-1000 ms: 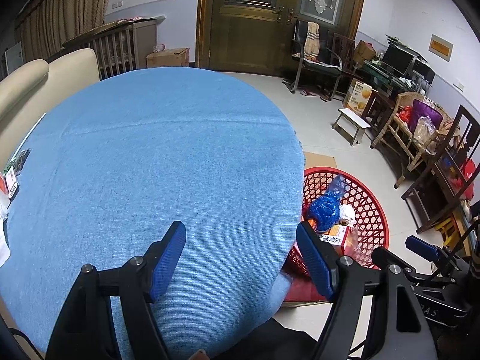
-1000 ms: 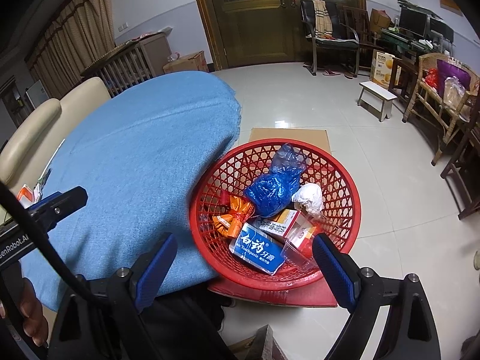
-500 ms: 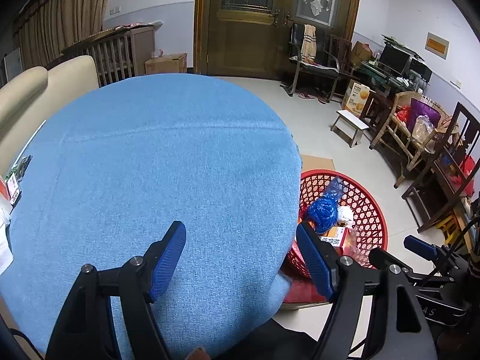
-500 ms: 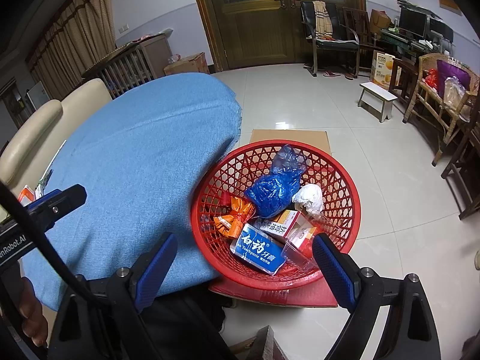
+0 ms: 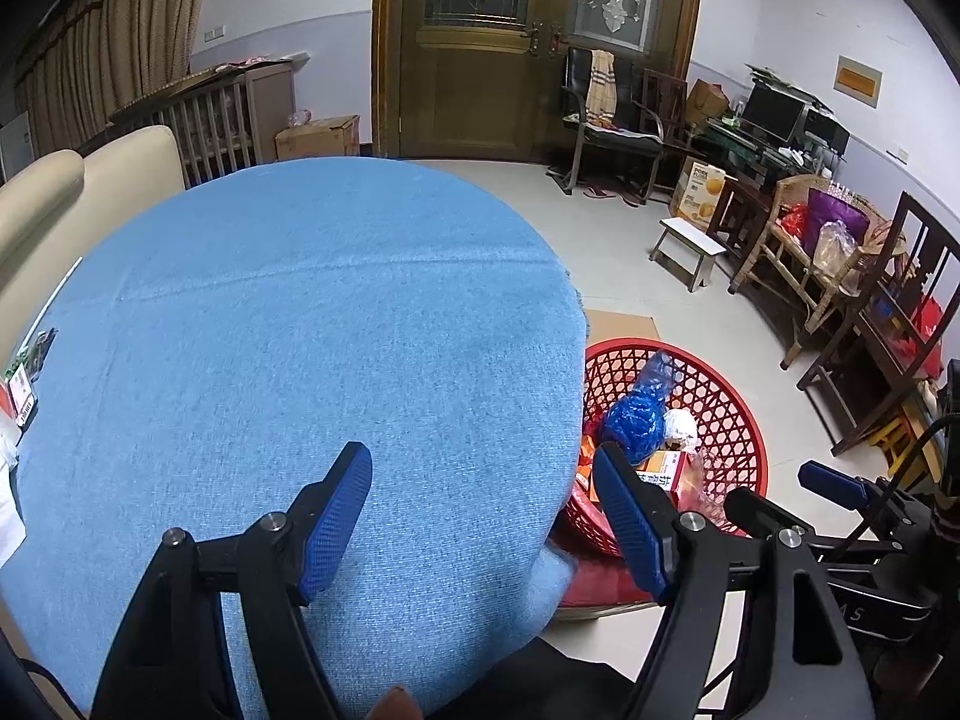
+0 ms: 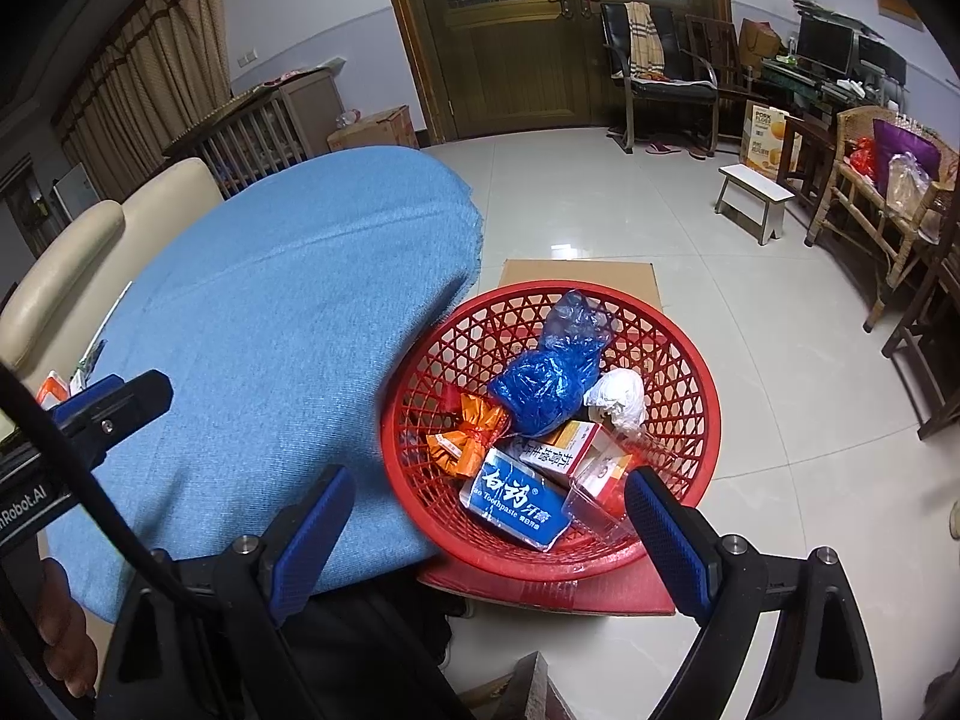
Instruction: Collect trash
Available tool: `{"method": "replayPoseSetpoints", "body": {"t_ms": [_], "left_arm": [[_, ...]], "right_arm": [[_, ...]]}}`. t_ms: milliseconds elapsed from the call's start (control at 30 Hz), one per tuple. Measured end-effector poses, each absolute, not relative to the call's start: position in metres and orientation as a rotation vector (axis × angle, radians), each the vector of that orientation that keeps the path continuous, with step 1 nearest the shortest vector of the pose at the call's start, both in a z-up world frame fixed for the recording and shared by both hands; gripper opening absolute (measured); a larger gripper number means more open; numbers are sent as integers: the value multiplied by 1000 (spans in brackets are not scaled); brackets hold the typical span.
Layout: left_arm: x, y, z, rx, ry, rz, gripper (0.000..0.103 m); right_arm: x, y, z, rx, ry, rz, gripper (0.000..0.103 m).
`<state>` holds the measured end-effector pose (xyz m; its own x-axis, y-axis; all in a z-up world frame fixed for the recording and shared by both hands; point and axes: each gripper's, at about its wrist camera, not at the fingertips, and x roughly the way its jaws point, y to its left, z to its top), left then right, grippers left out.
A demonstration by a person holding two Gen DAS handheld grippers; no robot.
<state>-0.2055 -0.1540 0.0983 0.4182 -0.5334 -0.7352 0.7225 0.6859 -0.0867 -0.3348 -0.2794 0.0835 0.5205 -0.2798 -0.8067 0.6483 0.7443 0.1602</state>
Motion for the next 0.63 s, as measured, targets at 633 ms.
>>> {"method": "replayPoseSetpoints", "body": {"t_ms": [633], "left_arm": [[-203,-161,89,266,824,-829,77]], "right_arm": [[-329,-285,76,497,875,-589,93]]}}
